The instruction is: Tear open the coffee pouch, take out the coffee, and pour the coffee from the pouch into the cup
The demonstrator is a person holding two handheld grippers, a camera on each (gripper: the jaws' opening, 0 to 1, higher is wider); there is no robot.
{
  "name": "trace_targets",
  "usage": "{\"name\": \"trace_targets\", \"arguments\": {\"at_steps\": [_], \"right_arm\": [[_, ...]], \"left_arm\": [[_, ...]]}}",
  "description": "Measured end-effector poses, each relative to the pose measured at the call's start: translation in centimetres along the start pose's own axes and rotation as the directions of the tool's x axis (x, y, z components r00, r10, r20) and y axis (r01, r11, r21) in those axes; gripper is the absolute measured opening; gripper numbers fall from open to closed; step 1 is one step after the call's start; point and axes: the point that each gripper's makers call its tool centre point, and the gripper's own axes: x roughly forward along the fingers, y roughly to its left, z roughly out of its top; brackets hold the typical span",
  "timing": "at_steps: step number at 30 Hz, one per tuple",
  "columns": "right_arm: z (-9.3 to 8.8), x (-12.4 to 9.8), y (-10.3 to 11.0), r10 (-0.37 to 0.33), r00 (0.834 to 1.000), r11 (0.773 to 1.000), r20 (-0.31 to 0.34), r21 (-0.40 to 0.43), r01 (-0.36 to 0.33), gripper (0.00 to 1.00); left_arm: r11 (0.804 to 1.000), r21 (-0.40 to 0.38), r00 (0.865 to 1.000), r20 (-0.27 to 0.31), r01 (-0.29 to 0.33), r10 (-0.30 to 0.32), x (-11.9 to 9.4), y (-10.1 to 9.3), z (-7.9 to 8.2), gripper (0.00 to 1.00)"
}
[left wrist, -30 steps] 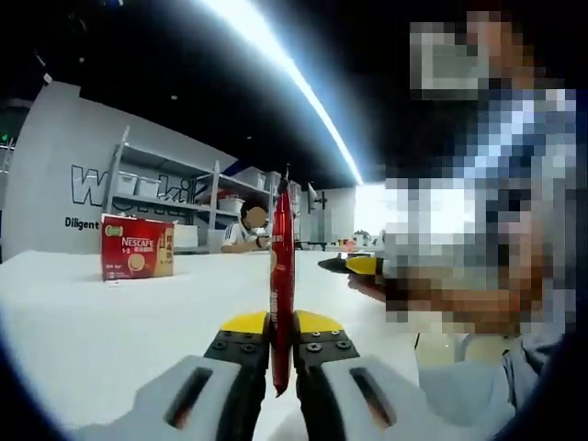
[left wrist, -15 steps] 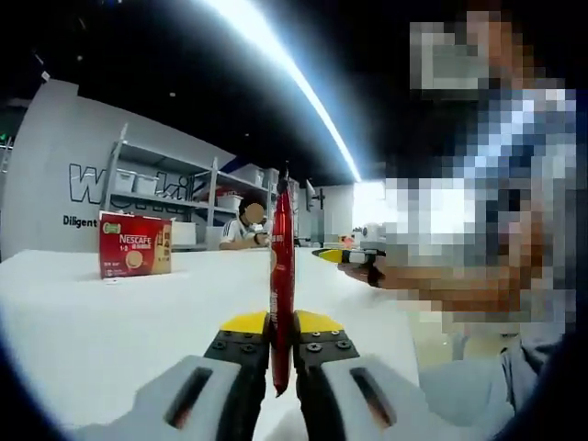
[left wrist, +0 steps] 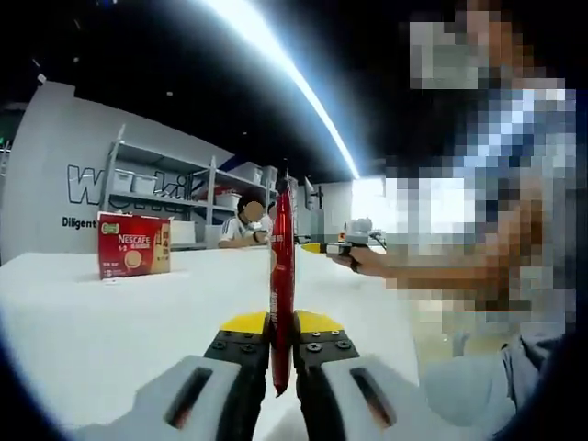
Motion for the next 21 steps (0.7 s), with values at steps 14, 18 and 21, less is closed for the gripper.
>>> {"name": "trace_targets", "arguments": {"at_steps": [14, 18, 21], "right_arm": [[2.7, 2.8, -5.4, -0.065, 0.998, 0.998, -0.015, 0.013, 0.065, 0.55], [2.5, 4.3, -7.2, -0.089, 0.995, 0.996, -0.035, 0.011, 0.090, 0.57], [2.4, 5.2, -8.1, -0.105, 0.993, 0.994, -0.053, 0.003, 0.106, 0.59]], "left_arm": [[1.000, -0.017, 1.000, 0.015, -0.004, 0.004, -0.1, 0.0, 1.2, 0.12], [1.000, 0.010, 1.000, 0.007, -0.006, 0.006, -0.3, -0.5, 2.8, 0.12], [1.000, -0.006, 0.999, 0.023, -0.030, 0.030, -0.6, -0.4, 4.7, 0.12]]}}
